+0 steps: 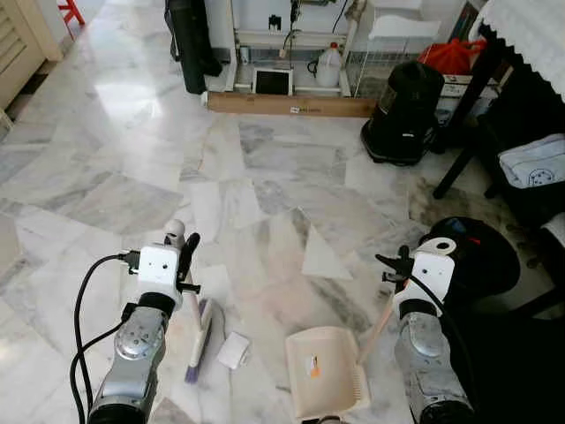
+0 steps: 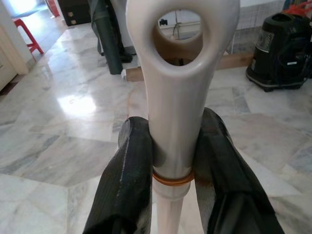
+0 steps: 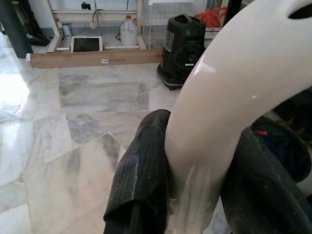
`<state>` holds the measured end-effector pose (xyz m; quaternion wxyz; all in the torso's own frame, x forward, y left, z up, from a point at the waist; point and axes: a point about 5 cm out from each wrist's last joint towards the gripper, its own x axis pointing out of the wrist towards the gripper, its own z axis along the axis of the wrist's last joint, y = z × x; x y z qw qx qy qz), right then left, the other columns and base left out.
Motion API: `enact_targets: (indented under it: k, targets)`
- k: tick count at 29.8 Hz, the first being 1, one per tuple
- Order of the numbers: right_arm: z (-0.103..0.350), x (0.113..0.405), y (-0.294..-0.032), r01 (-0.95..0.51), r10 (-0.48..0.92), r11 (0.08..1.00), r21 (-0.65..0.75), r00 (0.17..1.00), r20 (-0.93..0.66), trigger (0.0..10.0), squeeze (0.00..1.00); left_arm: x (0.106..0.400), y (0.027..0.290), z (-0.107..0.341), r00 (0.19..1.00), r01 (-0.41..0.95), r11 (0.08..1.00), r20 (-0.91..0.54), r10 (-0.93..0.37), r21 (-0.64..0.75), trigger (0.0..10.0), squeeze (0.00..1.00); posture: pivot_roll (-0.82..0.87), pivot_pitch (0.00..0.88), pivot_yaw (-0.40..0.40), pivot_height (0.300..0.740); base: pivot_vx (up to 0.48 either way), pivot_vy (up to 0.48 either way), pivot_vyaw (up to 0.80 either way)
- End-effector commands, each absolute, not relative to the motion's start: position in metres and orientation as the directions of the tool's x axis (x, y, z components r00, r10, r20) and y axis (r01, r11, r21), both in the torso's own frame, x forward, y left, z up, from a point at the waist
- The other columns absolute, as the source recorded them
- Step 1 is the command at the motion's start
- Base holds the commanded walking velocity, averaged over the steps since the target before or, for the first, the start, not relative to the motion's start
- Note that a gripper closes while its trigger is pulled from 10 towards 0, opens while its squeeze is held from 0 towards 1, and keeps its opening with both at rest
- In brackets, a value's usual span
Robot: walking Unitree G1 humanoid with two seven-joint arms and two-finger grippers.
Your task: Sweep floor
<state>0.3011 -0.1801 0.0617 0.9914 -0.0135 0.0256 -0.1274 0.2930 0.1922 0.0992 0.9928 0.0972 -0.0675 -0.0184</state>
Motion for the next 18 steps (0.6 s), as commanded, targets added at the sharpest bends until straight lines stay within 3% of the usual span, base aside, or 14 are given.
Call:
enact_targets:
  k: [1, 6, 18]
  targets:
    - [0.0659, 0.3031, -0.1791, 0.251, -0.251, 0.968, -0.009, 0.968, -0.022, 10.0, 0.0, 0.289, 0.1987, 0.0986, 0.991, -0.002, 0.975, 0.129, -0.027, 0.223, 10.0, 0.0, 0.01, 0.235, -0.073, 0.74, 0.0, 0.0, 0.0]
    - [0.0739, 0.3071, -0.1735, 0.226, -0.228, 0.973, 0.044, 0.973, 0.026, 10.0, 0.0, 0.2869, 0.1999, 0.1015, 0.99, -0.01, 0.974, 0.139, -0.022, 0.228, 10.0, 0.0, 0.01, 0.242, -0.074, 0.74, 0.0, 0.0, 0.0]
    - [0.066, 0.3033, -0.1751, 0.24, -0.24, 0.971, -0.004, 0.971, 0.02, 10.0, 0.0, 0.2839, 0.1993, 0.1033, 0.989, -0.013, 0.971, 0.147, -0.023, 0.238, 10.0, 0.0, 0.02, 0.259, -0.065, 0.74, 0.0, 0.0, 0.0]
